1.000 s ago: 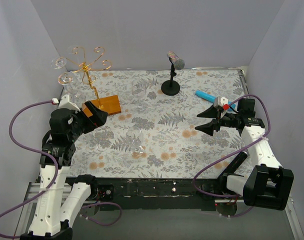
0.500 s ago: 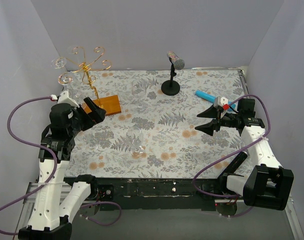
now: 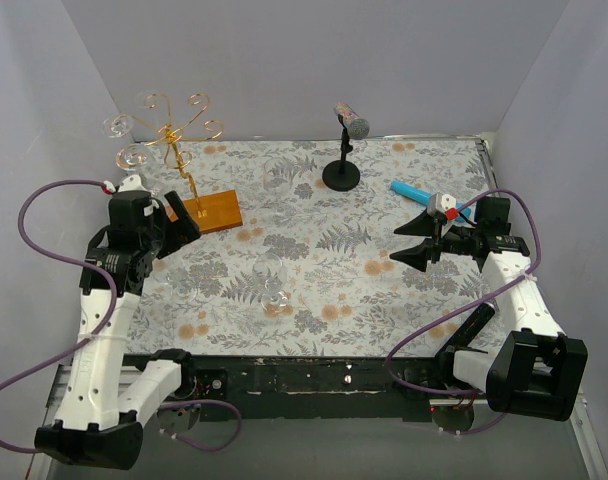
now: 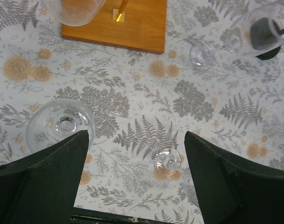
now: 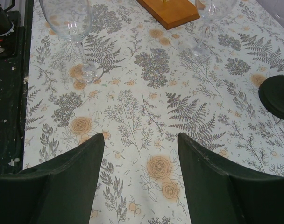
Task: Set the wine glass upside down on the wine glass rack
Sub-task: Pick up the wine glass at the center of the board.
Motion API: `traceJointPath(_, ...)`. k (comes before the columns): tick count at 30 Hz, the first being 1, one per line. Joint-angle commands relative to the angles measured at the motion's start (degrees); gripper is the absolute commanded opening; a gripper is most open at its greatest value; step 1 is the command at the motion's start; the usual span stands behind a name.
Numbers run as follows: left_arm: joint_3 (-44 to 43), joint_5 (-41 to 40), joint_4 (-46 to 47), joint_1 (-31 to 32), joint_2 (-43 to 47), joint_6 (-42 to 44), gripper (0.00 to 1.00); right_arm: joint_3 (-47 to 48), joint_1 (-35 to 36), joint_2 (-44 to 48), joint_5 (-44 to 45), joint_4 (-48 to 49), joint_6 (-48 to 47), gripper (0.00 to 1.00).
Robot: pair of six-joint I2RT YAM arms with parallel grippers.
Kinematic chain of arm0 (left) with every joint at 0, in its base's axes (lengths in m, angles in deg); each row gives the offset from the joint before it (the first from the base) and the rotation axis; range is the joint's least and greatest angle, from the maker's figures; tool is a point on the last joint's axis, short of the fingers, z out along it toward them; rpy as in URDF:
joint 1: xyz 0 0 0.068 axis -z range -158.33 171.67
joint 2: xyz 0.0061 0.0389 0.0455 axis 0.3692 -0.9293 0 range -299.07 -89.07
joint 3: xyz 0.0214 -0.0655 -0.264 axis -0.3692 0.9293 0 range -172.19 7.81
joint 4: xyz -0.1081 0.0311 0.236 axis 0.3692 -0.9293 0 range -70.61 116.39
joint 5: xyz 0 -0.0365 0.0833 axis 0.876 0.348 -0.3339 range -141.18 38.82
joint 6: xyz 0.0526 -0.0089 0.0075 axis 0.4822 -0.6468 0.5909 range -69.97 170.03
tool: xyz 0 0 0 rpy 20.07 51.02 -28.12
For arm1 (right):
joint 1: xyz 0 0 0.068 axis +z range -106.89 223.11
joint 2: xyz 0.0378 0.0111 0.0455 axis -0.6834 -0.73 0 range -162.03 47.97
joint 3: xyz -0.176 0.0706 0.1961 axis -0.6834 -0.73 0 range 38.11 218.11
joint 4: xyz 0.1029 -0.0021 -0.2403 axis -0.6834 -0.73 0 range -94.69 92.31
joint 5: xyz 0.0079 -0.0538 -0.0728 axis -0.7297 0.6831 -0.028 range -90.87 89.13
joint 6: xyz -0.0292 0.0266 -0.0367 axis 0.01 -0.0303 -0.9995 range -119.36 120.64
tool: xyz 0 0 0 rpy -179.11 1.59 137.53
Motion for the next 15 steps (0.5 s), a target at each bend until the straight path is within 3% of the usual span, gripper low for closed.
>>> traceJointPath(1,-1.8,-5.5,-4.5,0.1,-2.0,0.3,0.79,0.0,-0.2,1.2,-0.3,1.0,0.7,0.72)
traceJointPath(8,-0.4,-7.6,-4.5,0.1,-4.5,1.5,0.54,0.0,-0.2,1.1,-0.5,1.0,0.7,0.72)
traceJointPath(15,0.4,-9.5,-4.8,0.1,-7.1,2.5,0.40,0.0,-0.2,1.0,-0.3,0.8,0.7,0.72)
